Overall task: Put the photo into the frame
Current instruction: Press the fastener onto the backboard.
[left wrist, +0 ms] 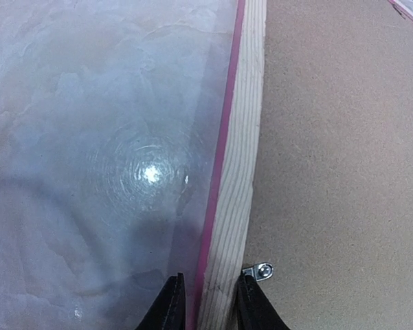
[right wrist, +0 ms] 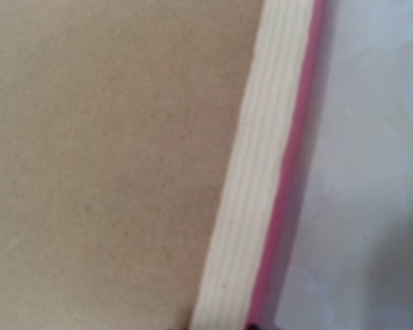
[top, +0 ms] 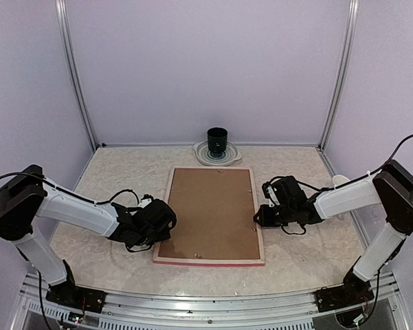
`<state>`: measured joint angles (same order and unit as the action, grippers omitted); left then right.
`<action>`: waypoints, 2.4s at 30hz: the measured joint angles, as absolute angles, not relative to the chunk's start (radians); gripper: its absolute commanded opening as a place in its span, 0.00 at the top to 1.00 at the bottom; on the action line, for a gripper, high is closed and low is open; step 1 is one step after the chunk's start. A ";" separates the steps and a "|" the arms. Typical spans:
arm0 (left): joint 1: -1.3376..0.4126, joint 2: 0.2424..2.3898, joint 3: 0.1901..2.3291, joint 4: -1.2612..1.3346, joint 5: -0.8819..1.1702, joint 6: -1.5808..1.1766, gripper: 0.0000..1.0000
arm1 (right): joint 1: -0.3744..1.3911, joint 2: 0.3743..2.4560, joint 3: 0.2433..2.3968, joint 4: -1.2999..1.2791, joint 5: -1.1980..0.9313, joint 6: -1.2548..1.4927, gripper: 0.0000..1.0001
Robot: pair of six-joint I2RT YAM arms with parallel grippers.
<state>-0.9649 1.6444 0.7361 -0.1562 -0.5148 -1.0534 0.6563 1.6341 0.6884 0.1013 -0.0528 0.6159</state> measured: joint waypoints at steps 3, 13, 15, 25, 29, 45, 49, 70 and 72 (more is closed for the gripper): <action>-0.967 1.648 0.736 -0.152 -0.521 -1.060 0.77 | 0.656 1.634 0.688 0.103 -0.056 0.616 1.00; -0.970 1.652 0.736 -0.144 -0.531 -1.093 0.77 | 0.656 1.636 0.688 0.105 -0.058 0.616 1.00; -0.970 1.652 0.734 -0.143 -0.531 -1.102 0.77 | 0.656 1.636 0.688 0.105 -0.059 0.615 1.00; -0.971 1.649 0.727 -0.134 -0.535 -1.147 0.77 | 0.656 1.635 0.684 0.112 -0.059 0.612 1.00; -0.974 1.651 0.727 -0.134 -0.542 -1.159 0.77 | 0.656 1.635 0.683 0.115 -0.059 0.611 1.00; -0.989 1.650 0.778 -0.246 -0.597 -1.142 0.60 | 0.658 1.635 0.689 0.103 -0.068 0.595 1.00; -0.988 1.641 0.797 -0.292 -0.612 -1.097 0.57 | 0.660 1.635 0.696 0.088 -0.084 0.567 1.00; -0.989 1.536 0.807 -0.337 -0.548 -0.973 0.26 | 0.666 1.629 0.727 0.008 -0.097 0.542 0.77; -0.989 1.532 0.807 -0.337 -0.545 -0.963 0.21 | 0.669 1.619 0.727 -0.019 -0.099 0.533 0.67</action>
